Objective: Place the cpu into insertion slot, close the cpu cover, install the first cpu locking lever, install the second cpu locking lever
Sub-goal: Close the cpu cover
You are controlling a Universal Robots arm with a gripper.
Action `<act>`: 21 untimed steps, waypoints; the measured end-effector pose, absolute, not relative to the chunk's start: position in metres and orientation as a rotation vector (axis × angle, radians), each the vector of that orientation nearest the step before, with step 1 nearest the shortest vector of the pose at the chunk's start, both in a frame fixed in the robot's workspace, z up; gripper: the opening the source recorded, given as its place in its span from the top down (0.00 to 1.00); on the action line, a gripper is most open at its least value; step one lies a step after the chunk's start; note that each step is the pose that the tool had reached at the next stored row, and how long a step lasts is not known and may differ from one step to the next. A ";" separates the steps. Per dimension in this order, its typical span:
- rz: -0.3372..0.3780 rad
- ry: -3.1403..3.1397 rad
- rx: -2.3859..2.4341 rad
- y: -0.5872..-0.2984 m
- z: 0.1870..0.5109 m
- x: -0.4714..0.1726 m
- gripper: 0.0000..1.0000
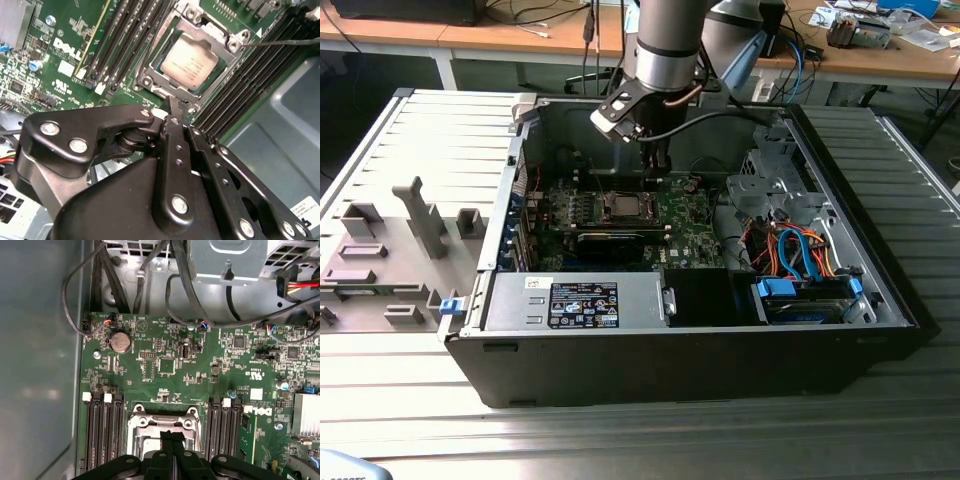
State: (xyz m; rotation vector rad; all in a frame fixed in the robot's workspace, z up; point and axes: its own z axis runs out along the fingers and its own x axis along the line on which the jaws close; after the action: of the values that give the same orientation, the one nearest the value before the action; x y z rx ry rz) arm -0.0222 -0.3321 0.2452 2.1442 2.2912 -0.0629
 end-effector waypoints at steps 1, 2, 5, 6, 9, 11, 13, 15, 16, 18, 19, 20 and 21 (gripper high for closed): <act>-0.064 2.290 2.146 -0.332 0.245 -0.023 0.89; -0.064 2.289 2.147 -0.332 0.245 -0.026 0.89; -0.064 2.289 2.148 -0.332 0.245 -0.029 0.89; -0.064 2.289 2.148 -0.332 0.245 -0.030 0.89; -0.064 2.289 2.148 -0.332 0.245 -0.036 0.89; -0.064 2.289 2.148 -0.332 0.245 -0.039 0.89; -0.064 2.289 2.148 -0.332 0.245 -0.044 0.89; -0.064 2.289 2.148 -0.332 0.244 -0.046 0.89; -0.064 2.289 2.148 -0.332 0.244 -0.048 0.89; -0.064 2.289 2.148 -0.332 0.244 -0.050 0.89; -0.064 2.289 2.148 -0.332 0.243 -0.052 0.89; -0.064 2.289 2.148 -0.332 0.242 -0.054 0.89; -0.063 2.289 2.148 -0.332 0.242 -0.055 0.89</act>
State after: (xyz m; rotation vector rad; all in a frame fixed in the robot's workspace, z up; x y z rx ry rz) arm -0.0549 -0.3322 0.2416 2.1480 2.2890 -0.0635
